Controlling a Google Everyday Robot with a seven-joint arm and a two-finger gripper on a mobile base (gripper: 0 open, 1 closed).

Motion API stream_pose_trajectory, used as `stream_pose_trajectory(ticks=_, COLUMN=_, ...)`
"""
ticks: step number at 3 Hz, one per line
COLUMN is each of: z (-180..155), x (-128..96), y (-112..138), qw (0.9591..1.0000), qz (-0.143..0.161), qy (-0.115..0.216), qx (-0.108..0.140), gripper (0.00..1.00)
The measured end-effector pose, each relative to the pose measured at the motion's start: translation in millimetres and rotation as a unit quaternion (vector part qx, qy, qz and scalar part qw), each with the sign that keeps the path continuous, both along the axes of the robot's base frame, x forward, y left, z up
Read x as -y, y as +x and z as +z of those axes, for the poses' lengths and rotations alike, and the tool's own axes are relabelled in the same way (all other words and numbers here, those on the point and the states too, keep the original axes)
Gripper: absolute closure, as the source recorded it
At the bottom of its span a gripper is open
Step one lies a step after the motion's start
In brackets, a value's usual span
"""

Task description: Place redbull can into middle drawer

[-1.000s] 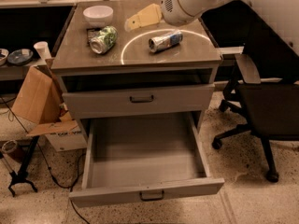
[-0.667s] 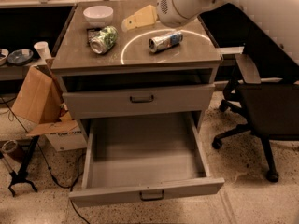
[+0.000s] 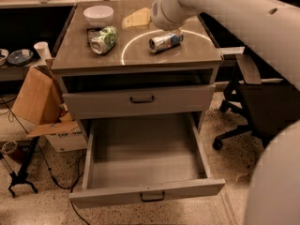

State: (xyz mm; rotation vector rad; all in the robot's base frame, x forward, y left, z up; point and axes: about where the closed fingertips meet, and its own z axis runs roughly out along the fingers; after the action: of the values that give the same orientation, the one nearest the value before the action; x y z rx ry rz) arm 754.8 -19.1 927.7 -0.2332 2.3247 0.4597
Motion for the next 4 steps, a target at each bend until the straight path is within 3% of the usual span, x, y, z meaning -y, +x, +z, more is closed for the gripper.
stream_pose_trajectory(ticks=1, z=-8, x=5, y=24, qw=0.9985, qz=-0.053, qy=-0.009, qx=-0.007, gripper=0.00)
stream_pose_trajectory(ticks=2, z=-17, x=13, y=45, qw=0.9945, qz=-0.099, qy=-0.031, qx=-0.016, gripper=0.00)
stream_pose_trajectory(ticks=4, z=-42, x=30, y=71, qw=0.9820, qz=-0.165, qy=-0.074, qx=-0.054, gripper=0.00)
